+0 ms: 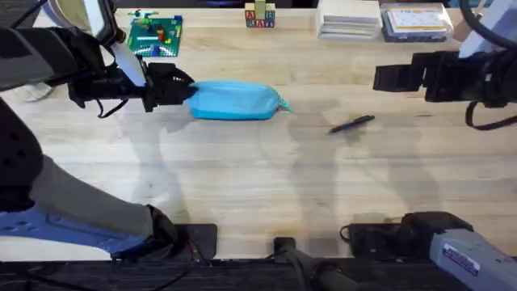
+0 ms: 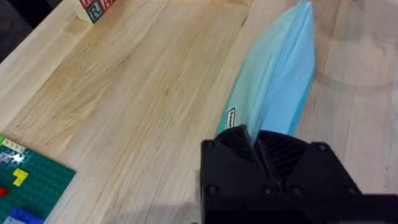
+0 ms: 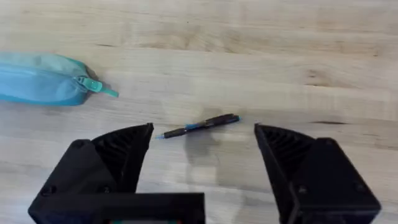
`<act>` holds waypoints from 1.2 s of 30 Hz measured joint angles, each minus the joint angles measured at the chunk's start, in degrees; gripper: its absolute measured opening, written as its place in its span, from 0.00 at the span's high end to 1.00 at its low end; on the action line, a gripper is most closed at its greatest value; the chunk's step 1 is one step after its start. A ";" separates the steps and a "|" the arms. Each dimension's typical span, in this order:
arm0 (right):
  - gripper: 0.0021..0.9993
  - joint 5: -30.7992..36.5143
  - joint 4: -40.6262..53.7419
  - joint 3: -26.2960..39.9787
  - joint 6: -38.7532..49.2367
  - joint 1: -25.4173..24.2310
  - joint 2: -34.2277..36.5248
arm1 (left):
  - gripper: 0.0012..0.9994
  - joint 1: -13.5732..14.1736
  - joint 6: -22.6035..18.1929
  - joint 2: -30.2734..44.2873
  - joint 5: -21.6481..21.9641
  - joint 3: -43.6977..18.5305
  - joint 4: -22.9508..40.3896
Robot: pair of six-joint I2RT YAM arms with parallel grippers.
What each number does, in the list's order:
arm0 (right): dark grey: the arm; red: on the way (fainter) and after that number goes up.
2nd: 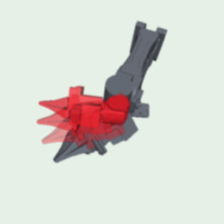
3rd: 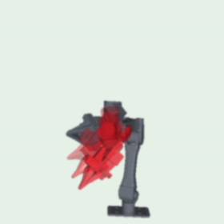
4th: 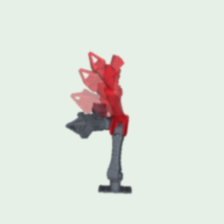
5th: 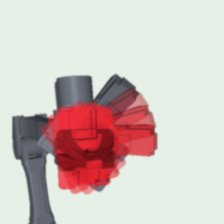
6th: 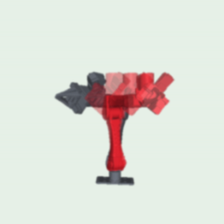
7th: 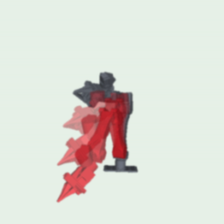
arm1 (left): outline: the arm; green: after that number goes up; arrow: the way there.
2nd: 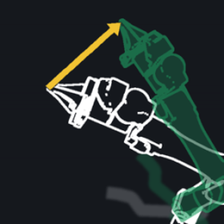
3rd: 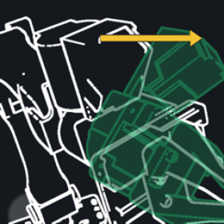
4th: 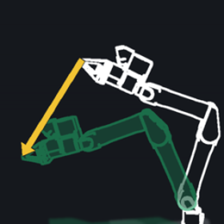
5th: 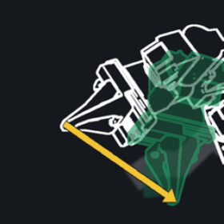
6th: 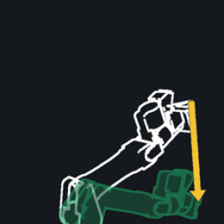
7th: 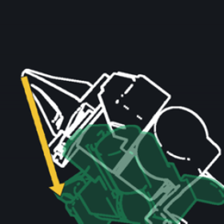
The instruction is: Unzip the bag, pick up the pens from the table one at a time and place them inside, then zip the bag closed.
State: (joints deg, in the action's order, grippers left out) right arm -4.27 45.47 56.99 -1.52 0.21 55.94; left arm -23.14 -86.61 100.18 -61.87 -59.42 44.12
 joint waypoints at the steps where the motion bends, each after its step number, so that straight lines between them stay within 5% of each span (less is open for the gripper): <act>1: 0.00 -0.37 0.00 0.00 0.17 0.00 0.00 | 0.96 0.00 0.00 0.00 -0.01 0.00 0.00; 9: 0.00 -10.86 -0.02 0.02 10.39 0.00 1.30 | 0.96 0.00 0.00 0.00 0.01 0.00 0.00; 27: 0.00 -31.48 -1.72 0.07 39.83 0.00 17.27 | 0.96 0.00 0.00 0.00 0.00 0.00 0.00; 36: 0.00 -38.93 -8.87 0.07 44.22 0.00 25.04 | 0.96 0.00 0.00 0.00 0.00 0.00 0.00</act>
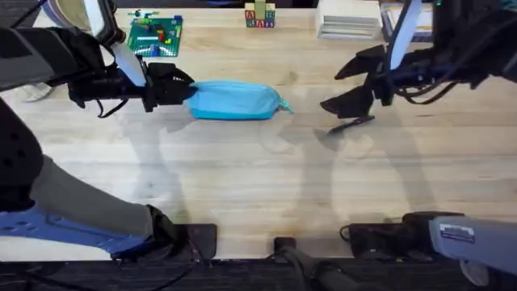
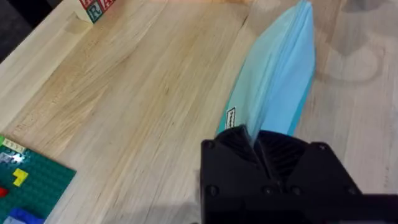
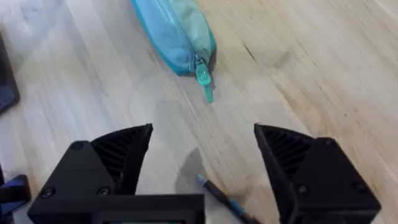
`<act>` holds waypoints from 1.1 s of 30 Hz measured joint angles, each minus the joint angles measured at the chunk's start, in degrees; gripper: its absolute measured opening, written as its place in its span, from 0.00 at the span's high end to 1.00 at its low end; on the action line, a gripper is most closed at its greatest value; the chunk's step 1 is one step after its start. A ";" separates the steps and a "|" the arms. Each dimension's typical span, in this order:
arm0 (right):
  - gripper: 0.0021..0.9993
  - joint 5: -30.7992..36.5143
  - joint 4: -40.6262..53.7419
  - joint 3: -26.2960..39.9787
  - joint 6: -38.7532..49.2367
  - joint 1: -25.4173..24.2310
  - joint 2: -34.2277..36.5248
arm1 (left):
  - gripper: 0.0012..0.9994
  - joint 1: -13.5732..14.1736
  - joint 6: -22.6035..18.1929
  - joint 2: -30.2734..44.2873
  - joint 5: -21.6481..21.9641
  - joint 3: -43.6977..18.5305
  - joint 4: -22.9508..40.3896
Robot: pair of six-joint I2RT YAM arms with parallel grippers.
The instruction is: Unzip the bag, pick up the pens from the table one at a time and place them inside, then zip the bag closed.
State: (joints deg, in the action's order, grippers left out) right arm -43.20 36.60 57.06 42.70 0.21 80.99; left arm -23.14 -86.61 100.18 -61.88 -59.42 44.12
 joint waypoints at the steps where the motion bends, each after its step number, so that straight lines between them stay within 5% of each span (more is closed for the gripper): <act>1: 0.00 -0.74 -0.89 0.00 0.22 0.04 1.00 | 0.96 0.00 0.00 0.00 -0.01 0.00 0.00; 16: 0.00 -4.45 -6.30 0.09 6.99 5.92 12.51 | 0.96 0.00 0.00 0.00 0.00 0.00 0.00; 33: 0.00 -4.47 -14.70 0.13 10.29 8.63 17.73 | 0.96 0.00 0.00 0.00 -0.01 0.00 0.00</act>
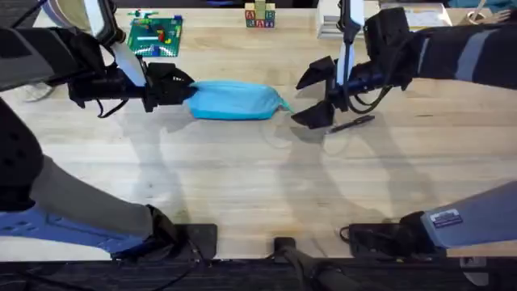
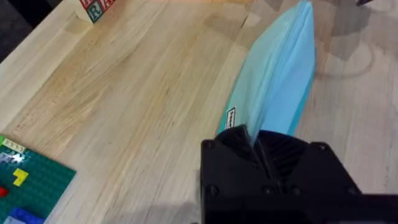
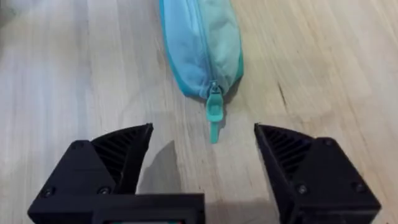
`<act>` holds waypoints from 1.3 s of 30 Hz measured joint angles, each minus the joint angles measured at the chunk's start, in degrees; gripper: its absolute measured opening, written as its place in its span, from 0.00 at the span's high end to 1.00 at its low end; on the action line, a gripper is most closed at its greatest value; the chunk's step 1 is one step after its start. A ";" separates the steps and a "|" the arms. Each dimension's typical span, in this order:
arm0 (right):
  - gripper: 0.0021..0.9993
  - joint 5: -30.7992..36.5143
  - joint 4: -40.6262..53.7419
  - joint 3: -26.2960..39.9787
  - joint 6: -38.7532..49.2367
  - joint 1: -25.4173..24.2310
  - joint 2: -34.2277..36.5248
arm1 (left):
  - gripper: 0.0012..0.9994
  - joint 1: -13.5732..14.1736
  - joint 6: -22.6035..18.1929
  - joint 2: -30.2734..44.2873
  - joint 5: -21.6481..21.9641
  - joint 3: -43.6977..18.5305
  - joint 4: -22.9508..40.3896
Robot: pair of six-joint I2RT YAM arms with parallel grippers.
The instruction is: Unzip the bag, pick up the pens from the table one at a time and place them inside, then zip the bag closed.
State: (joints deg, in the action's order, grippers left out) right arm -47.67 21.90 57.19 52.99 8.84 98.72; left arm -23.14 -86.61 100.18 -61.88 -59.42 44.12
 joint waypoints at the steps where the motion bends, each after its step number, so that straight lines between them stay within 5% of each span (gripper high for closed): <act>1: 0.00 0.01 -0.40 0.00 0.02 0.04 0.00 | 0.96 0.00 0.00 0.00 0.00 0.00 0.00; 39: 0.00 -0.06 -9.58 0.17 0.22 4.28 7.76 | 0.96 0.00 0.00 0.00 -0.01 0.00 -0.02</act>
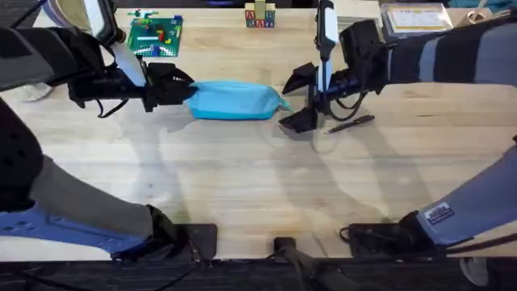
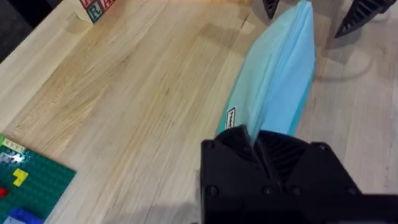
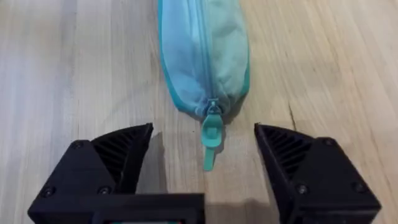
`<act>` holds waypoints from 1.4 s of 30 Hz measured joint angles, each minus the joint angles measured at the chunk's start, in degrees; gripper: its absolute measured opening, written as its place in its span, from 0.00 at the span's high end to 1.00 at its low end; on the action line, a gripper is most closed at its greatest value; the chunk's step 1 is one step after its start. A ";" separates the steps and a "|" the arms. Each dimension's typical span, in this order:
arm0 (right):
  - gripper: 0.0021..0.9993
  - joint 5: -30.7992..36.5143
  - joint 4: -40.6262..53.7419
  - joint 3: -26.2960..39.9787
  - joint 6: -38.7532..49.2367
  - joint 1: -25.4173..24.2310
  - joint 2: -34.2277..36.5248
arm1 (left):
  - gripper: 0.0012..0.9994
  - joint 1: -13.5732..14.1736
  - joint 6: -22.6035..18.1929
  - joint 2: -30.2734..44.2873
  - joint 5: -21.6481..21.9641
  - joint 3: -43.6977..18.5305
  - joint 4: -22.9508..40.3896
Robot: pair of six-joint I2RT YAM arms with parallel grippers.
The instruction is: Unzip the bag, pick up the pens from the table one at a time and place them inside, then zip the bag closed.
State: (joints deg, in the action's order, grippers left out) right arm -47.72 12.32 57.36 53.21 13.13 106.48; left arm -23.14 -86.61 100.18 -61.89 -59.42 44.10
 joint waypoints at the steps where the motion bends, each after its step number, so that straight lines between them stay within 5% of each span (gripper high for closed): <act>1: 0.00 0.00 -0.12 0.00 0.00 0.00 0.04 | 0.96 0.00 0.00 0.00 0.01 0.00 0.00; 42: 0.14 -0.13 -4.04 0.02 -0.21 0.00 2.14 | 0.96 0.00 0.00 0.00 0.02 0.00 0.02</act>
State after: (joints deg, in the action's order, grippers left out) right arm -47.86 8.28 57.39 53.00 13.13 108.62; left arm -23.14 -86.61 100.18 -61.87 -59.42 44.12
